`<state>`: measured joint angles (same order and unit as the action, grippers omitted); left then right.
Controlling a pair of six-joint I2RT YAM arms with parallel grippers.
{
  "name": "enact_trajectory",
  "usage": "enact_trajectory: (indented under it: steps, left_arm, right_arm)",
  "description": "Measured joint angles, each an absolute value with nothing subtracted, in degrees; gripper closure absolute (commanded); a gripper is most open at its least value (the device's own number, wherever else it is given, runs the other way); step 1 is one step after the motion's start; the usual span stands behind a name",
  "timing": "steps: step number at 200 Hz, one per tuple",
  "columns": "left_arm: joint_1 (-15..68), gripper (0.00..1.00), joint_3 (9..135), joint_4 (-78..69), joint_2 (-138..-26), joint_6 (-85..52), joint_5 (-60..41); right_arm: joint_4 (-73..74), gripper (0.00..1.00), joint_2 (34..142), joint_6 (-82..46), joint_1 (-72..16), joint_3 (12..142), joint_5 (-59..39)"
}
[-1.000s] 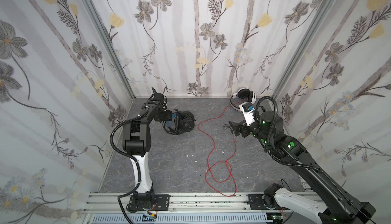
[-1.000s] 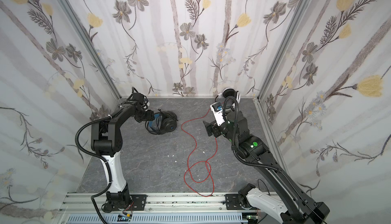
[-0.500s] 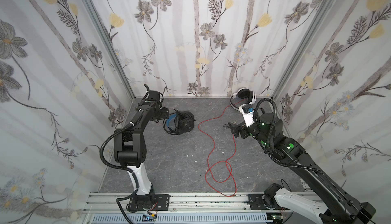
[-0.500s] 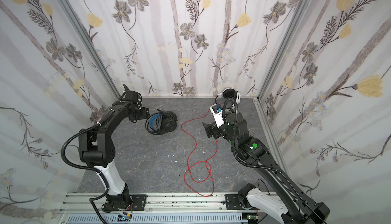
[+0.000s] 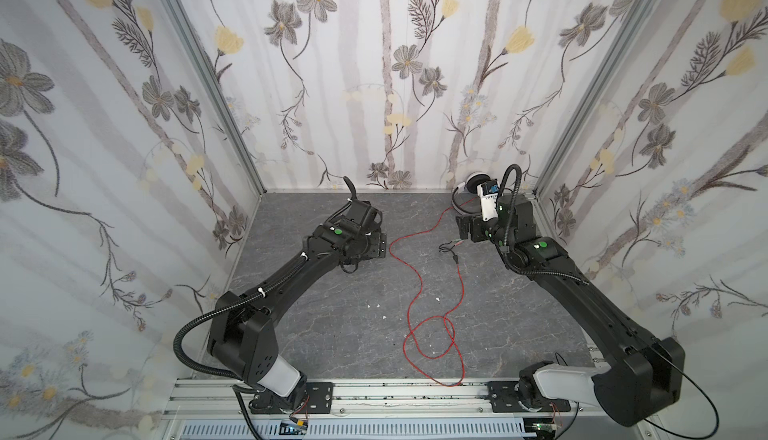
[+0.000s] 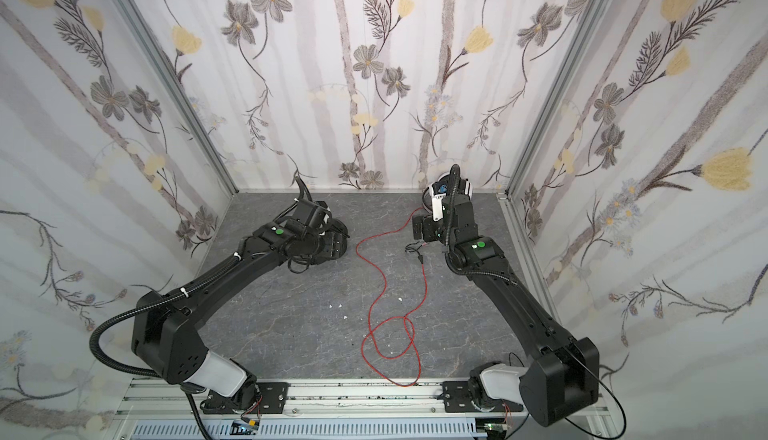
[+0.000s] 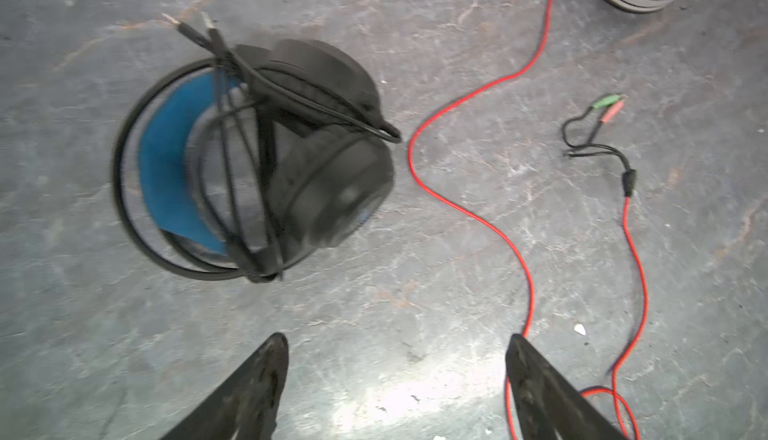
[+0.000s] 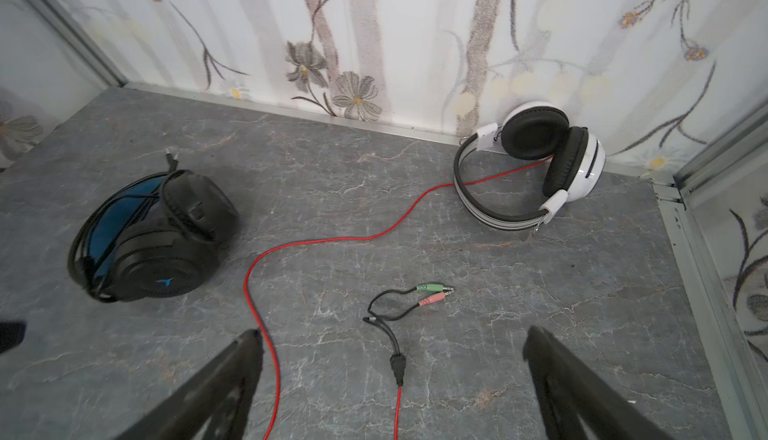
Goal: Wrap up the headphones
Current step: 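Reach the right gripper to the white headset band while the left gripper moves toward center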
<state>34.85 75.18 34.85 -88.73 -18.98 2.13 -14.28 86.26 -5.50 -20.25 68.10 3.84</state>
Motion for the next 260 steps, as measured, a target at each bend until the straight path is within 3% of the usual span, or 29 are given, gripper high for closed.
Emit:
enact_trajectory:
  steps: [51, 122, 160, 205, 260]
  left_arm:
    - [44.95, 0.18, 74.43, 26.13, -90.91, -24.21, -0.30]
    - [47.59, 0.17, 73.49, 23.46, -86.94, -27.38, -1.74]
    - [47.68, 0.17, 73.58, 23.79, -87.61, -29.63, -2.85]
    - [47.97, 0.17, 74.89, 22.72, -90.63, -32.40, -3.49]
    - [48.23, 0.17, 74.24, 19.70, -91.15, -33.91, -4.54]
  right_arm:
    - [-13.37, 0.06, 111.11, -3.31, -17.21, 87.94, 4.10]
    - [-18.28, 0.07, 135.35, -1.39, -11.20, 112.75, 4.95]
    - [-22.79, 0.11, 144.18, -1.48, -9.08, 121.93, 2.28]
    - [-24.29, 0.07, 148.38, -4.32, -7.14, 130.85, -1.50]
    - [-27.11, 0.06, 151.74, -11.73, -4.86, 132.09, -7.90]
